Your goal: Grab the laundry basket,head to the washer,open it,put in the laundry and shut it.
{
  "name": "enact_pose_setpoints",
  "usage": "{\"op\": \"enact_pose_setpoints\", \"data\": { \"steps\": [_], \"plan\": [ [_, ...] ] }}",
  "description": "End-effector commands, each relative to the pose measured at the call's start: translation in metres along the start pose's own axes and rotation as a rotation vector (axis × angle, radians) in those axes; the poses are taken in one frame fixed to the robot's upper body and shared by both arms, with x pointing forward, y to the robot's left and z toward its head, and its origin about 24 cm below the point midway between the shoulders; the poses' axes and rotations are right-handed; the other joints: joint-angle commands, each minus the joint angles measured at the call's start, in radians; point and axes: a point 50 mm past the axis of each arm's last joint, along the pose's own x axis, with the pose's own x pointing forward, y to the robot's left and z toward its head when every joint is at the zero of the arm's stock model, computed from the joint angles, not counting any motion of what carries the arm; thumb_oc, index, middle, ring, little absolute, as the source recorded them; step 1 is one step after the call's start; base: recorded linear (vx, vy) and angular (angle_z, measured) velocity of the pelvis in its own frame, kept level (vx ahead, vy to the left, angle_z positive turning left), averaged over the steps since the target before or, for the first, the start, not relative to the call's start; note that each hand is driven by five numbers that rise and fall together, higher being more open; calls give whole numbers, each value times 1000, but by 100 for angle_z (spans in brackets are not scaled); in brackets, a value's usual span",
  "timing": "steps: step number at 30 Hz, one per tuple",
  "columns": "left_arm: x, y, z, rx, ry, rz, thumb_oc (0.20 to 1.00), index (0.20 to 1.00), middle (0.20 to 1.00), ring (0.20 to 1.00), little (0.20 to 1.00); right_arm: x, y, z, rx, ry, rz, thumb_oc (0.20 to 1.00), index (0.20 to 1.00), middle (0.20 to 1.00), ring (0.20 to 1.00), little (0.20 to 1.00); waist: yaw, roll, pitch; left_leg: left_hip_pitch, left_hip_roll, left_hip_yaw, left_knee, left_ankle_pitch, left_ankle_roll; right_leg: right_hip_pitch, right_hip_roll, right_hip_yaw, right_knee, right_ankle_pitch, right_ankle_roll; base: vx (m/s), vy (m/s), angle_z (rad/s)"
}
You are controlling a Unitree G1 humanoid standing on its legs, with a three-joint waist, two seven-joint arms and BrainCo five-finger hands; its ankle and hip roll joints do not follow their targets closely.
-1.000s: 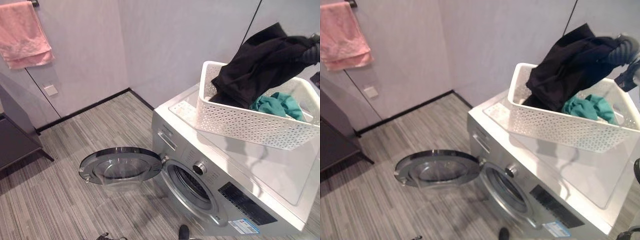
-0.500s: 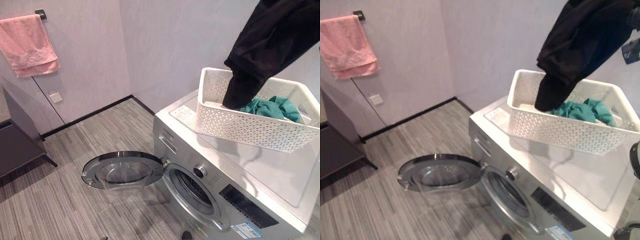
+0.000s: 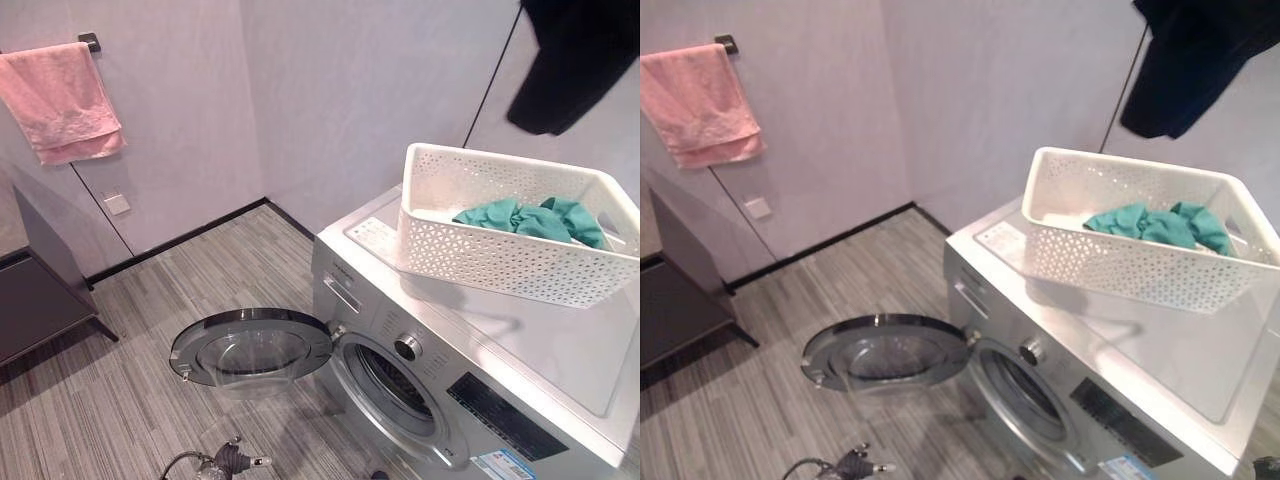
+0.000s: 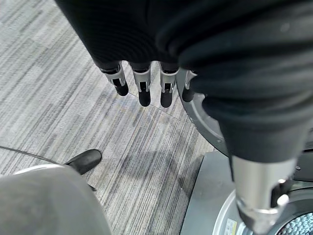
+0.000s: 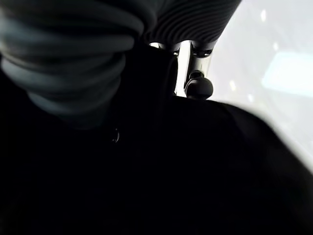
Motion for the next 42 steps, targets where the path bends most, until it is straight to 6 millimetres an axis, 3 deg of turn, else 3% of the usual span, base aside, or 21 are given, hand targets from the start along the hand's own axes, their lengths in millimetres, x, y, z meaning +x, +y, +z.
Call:
{"op": "enact_pose_setpoints", "data": {
  "steps": [1,6,11,12,14,15,16,18,19,21,23,25,26,28,30,32,33,36,39,40,42],
  "plan": [
    [0,31,-8,61,36,82,1000,1000,1000,1000,1000,14,-57,46,21,-151,-219,200,200,200,200,200,-17,-107,-15,50,-3,-7,3,-96,32,23,-96,24,82,-38,84,3,81,-12],
    [-1,30,-17,25,72,92,1000,1000,1000,1000,1000,11,-71,47,-8,-189,-245,200,200,200,200,200,-33,-110,-15,59,-21,7,3,-104,43,18,-112,32,88,-22,93,-5,64,-17],
    [-2,24,-21,-11,87,80,1000,1000,1000,1000,1000,-5,-80,31,-113,-231,-235,200,200,200,200,200,-63,-101,-11,66,-52,24,3,-117,61,8,-134,50,87,12,107,-30,108,-10],
    [-2,16,-18,-9,77,58,1000,1000,1000,1000,1000,-10,-78,31,-111,-262,-223,200,200,200,200,200,-80,-81,-5,70,-67,30,3,-124,70,-2,-145,61,91,32,111,-40,124,-25],
    [-2,15,-20,-7,82,50,1000,1000,1000,1000,1000,-16,-75,25,-130,-269,-210,200,200,200,200,200,-90,-76,-4,73,-76,39,3,-130,77,-12,-152,71,94,42,114,-39,112,-23],
    [-2,9,-18,-15,78,33,1000,1000,1000,1000,1000,-21,-72,23,-180,-283,-194,200,200,200,200,200,-104,-59,2,76,-87,42,3,-134,84,-20,-160,80,98,54,114,-62,135,-35],
    [-2,2,-19,-26,83,14,1000,1000,1000,1000,1000,-32,-70,10,-230,-285,-187,200,200,200,200,200,-134,-43,12,80,-108,53,3,-141,94,-40,-173,107,105,91,114,-94,174,-36],
    [-3,3,-23,-20,93,13,1000,1000,1000,1000,1000,-44,-71,-11,-239,-247,-187,200,200,200,200,200,-155,-47,18,80,-124,67,3,-148,99,-59,-186,128,92,133,114,-119,131,-39],
    [-3,7,-25,-5,91,15,1000,1000,1000,1000,1000,-62,-73,-39,-295,-186,-182,200,200,200,200,200,-165,-51,33,77,-132,92,3,-151,104,-90,-206,112,71,192,114,-125,114,-63],
    [-3,12,-26,-9,92,27,1000,1000,1000,1000,1000,-79,-80,-61,-343,-136,-188,200,200,200,200,200,-172,-36,46,79,-135,114,3,-158,112,-99,-214,46,65,163,114,-127,107,-69],
    [-4,25,-27,0,97,57,1000,1000,1000,1000,1000,-97,-90,-81,-372,-86,-191,200,200,200,200,200,-152,-31,60,70,-126,144,3,-152,118,-91,-224,-27,111,103,112,-148,53,-59],
    [-4,28,-29,-10,103,68,1000,1000,1000,1000,1000,-103,-93,-89,-391,-61,-185,200,200,200,200,200,-146,-28,64,66,-122,154,3,-149,120,-86,-224,-39,136,76,105,-128,22,-86],
    [-5,36,-35,-48,120,95,1000,1000,1000,1000,1000,-115,-93,-107,-426,2,-151,200,200,200,200,200,-132,-20,72,51,-118,180,3,-133,131,-71,-219,-62,207,29,93,-151,12,-95],
    [-7,43,-39,-69,130,116,1000,1000,1000,1000,1000,-127,-89,-120,-447,41,-105,200,200,200,200,200,-113,-16,74,39,-115,212,3,-125,139,-64,-222,-93,290,-15,77,-126,10,-66],
    [-7,44,-40,-89,129,122,1000,1000,1000,1000,1000,-146,-78,-144,-460,121,-31,200,200,200,200,200,-91,-10,70,31,-115,219,3,-139,144,-37,-218,-116,331,-61,83,-23,-1,-52],
    [-8,45,-41,-99,131,129,1000,1000,1000,1000,1000,-157,-72,-154,-455,158,7,200,200,200,200,200,-82,-19,61,25,-119,231,3,-145,139,-10,-217,-135,298,-64,84,-31,-93,-76],
    [-8,47,-42,-123,129,142,1000,1000,1000,1000,1000,-184,-59,-174,-434,238,78,200,200,200,200,200,-68,-36,54,22,-124,241,3,-144,135,27,-211,-159,213,-42,100,-34,-186,-78],
    [-7,46,-37,-169,101,155,1000,1000,1000,1000,1000,-235,-28,-200,-338,371,200,200,200,200,200,200,-56,-42,51,7,-114,255,3,-140,128,17,-199,-147,149,-9,109,-15,-174,-55],
    [-4,49,-22,-177,33,167,1000,1000,1000,1000,1000,-289,13,-203,-204,453,366,200,200,200,200,200,-57,-50,67,-8,-97,268,3,-128,117,19,-189,-154,100,9,110,-38,-115,-17],
    [-5,50,-23,-177,35,172,1000,1000,1000,1000,1000,-291,13,-203,-201,456,367,200,200,200,200,200,-58,-54,66,-8,-97,268,3,-127,116,20,-188,-154,98,10,109,-46,-78,-20],
    [-2,58,7,-164,-98,195,1000,1000,1000,1000,1000,-341,45,-192,-25,532,524,200,200,200,200,200,-57,-61,90,-24,-79,274,3,-110,104,23,-169,-163,60,-3,106,-97,-133,-22]
  ]
}}
